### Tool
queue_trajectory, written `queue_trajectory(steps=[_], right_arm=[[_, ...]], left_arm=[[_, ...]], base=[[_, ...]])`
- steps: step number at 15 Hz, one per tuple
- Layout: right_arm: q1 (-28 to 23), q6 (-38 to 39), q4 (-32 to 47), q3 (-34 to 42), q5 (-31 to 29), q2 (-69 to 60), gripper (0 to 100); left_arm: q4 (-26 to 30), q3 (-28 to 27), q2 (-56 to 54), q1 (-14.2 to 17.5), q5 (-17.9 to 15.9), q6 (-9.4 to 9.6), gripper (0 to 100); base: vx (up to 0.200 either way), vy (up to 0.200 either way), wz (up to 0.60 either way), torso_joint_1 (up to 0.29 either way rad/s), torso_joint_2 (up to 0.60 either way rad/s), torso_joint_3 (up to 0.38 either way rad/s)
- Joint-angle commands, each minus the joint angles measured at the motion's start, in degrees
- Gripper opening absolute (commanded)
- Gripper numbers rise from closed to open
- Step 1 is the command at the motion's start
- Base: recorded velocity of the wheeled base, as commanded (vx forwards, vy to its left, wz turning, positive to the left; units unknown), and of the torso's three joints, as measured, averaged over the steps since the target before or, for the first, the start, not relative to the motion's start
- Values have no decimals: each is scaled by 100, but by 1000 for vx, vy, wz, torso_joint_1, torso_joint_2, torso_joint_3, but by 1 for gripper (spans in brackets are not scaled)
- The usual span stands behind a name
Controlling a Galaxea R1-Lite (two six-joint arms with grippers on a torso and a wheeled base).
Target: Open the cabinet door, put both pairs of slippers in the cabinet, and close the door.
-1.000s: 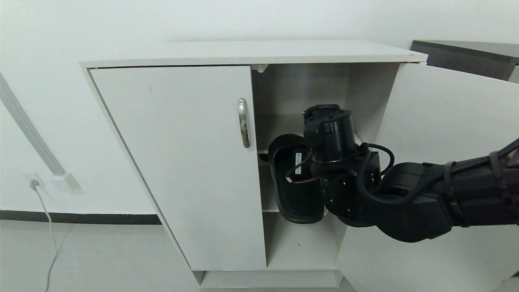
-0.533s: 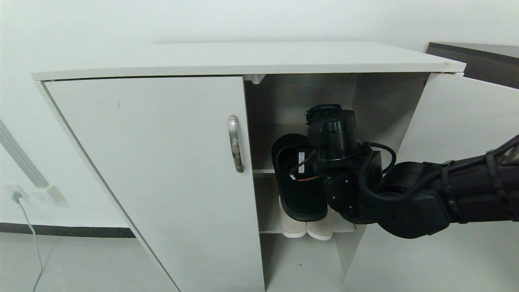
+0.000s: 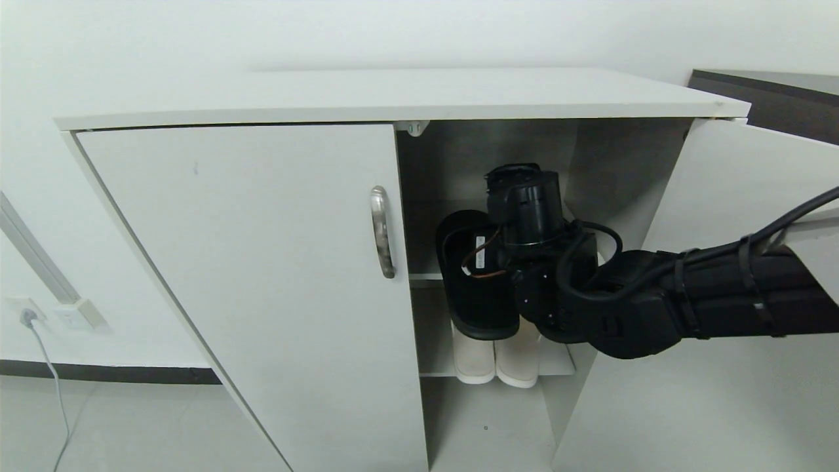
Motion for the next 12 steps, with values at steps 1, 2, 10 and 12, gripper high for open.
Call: queue_trajectory(steps=[1,2,10,12], right_arm=[[-179,-56,10,-247,65,250,0],[-206,-73,10,-344,65,302,0],[-496,-126,959,-2128,223,847,0],[-610,-126,1012,-2497,223,1076,0]], left_arm=[[-9,0,7,4,1,-4,0],[0,0,7,4,1,-4,0],[0,0,7,4,18,-22,0],[0,0,7,4,18,-22,0]], base=[[0,0,0,0,0,0],[0,0,0,0,0,0],[0,0,0,0,0,0],[0,0,0,0,0,0]])
